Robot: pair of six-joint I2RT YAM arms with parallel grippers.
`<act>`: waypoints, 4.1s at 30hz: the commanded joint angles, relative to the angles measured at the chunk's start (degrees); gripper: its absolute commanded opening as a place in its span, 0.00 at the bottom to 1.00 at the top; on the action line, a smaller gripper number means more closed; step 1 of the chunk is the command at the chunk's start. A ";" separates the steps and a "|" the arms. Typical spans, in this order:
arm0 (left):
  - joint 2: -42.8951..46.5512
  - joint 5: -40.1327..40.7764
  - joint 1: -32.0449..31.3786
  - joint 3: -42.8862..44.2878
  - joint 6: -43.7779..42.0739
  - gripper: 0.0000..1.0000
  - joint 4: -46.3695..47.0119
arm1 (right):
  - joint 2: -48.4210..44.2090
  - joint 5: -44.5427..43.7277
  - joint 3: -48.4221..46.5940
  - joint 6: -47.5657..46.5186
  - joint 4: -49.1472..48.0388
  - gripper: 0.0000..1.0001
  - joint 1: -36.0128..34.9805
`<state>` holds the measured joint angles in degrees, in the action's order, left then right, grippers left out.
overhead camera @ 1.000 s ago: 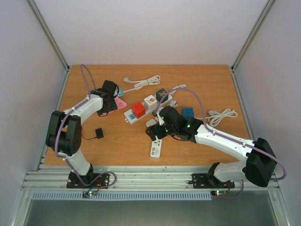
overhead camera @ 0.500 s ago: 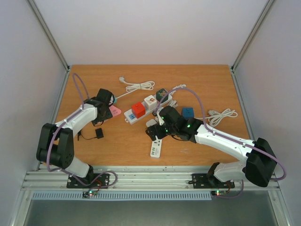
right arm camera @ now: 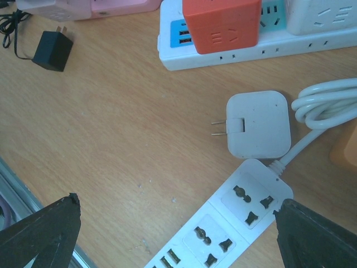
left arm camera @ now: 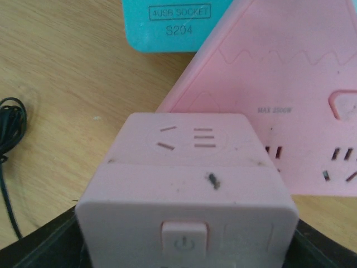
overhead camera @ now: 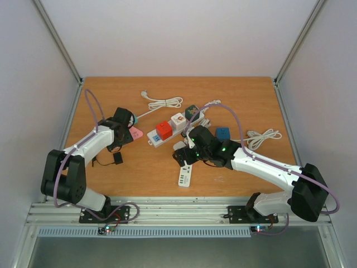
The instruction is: Insert the plug
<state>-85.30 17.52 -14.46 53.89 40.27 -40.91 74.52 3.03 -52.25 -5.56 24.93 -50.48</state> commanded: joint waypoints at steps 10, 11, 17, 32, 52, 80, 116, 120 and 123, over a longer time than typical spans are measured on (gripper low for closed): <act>14.97 -1.36 0.44 -2.36 0.47 0.79 -11.98 | -0.42 -0.43 -1.21 1.96 -0.57 0.96 -0.23; 16.34 -2.32 0.42 -3.63 1.20 0.74 -11.84 | -0.43 -0.47 -1.24 2.00 -0.58 0.96 -0.23; 20.17 -4.93 0.44 -11.40 3.80 0.51 -7.47 | 0.54 0.23 -1.51 2.64 -0.93 0.96 -0.23; 7.15 -3.90 0.44 -13.92 0.51 0.53 4.37 | 1.69 1.15 -2.94 2.06 -0.14 0.95 -0.23; 7.19 -5.22 0.40 -14.16 1.27 0.39 1.59 | 1.17 1.63 -2.61 2.76 -0.36 0.95 -0.23; 37.58 -27.97 0.40 0.31 22.40 0.40 8.44 | 0.69 5.14 -4.44 10.87 -18.17 0.89 -0.84; 37.84 -35.48 0.40 -5.80 49.24 0.40 25.72 | 19.18 -0.07 -24.03 -7.49 -31.07 0.64 -5.58; 38.46 -34.59 0.46 -6.15 49.14 0.40 25.16 | 18.12 1.04 -23.54 -8.33 -31.54 0.60 -5.58; 38.50 -34.22 0.46 -6.36 48.86 0.40 24.98 | 16.97 3.16 -22.34 -9.20 -32.40 0.63 -5.57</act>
<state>-47.81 -17.06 -14.20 48.14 89.56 -17.74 94.94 4.21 -74.85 -12.78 -4.56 -55.88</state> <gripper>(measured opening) 0.402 0.596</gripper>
